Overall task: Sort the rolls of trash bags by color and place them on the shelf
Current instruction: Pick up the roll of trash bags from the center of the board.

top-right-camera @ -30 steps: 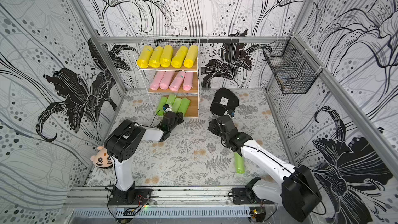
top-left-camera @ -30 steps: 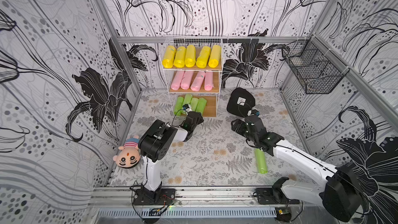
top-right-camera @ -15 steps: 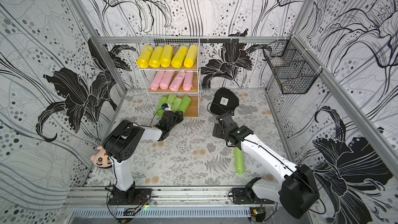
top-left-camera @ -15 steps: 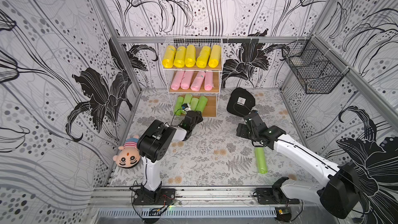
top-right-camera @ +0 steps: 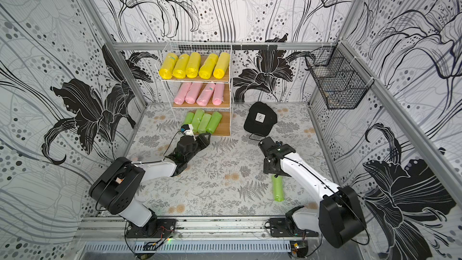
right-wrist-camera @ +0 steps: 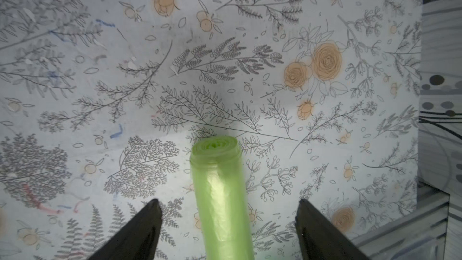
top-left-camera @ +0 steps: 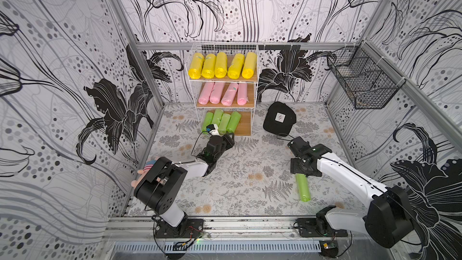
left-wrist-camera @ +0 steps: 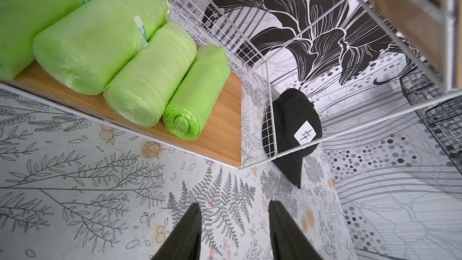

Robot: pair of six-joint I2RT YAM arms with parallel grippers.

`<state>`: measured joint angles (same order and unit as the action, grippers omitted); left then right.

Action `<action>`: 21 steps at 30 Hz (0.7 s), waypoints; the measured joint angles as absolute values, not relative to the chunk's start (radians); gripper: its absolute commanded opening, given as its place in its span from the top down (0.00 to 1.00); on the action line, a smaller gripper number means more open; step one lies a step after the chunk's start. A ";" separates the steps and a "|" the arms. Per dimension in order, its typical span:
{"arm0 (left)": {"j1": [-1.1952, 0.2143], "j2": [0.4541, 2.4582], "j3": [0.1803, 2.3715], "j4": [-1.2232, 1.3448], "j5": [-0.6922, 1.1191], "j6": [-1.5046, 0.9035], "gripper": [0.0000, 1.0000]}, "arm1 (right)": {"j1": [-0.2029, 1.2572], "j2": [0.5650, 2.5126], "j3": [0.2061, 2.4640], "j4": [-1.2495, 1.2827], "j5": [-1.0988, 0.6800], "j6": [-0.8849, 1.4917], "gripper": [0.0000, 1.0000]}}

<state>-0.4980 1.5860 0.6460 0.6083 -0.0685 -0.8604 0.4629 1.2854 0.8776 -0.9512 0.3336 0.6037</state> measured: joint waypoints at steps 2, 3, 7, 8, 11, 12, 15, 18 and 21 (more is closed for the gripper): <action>-0.498 1.554 0.638 0.598 -0.065 -0.860 0.52 | 0.462 1.308 0.862 -0.953 0.318 0.604 0.14; -0.498 1.542 0.637 0.591 -0.064 -0.860 0.52 | 0.461 1.322 0.854 -0.953 0.310 0.604 0.14; -0.499 1.507 0.637 0.580 -0.058 -0.859 0.52 | 0.461 1.369 0.828 -0.953 0.281 0.599 0.19; -0.499 1.504 0.637 0.579 -0.054 -0.859 0.52 | 0.461 1.376 0.828 -0.952 0.277 0.596 0.21; -0.499 1.503 0.637 0.579 -0.044 -0.860 0.52 | 0.461 1.403 0.828 -0.942 0.265 0.584 0.27; -0.500 1.503 0.636 0.579 -0.041 -0.861 0.52 | 0.461 1.415 0.828 -0.937 0.259 0.582 0.28; -0.501 1.502 0.630 0.583 -0.033 -0.863 0.52 | 0.460 1.455 0.828 -0.912 0.247 0.575 0.33; -0.503 1.493 0.616 0.582 -0.028 -0.863 0.52 | 0.459 1.489 0.828 -0.887 0.246 0.563 0.39; -0.503 1.472 0.603 0.582 -0.025 -0.863 0.52 | 0.458 1.525 0.829 -0.864 0.247 0.555 0.45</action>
<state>-0.5034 1.4723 0.6029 0.5819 -0.0254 -0.8635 0.4576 1.5253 0.8288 -0.8642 0.2466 0.5552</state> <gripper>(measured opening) 0.479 0.587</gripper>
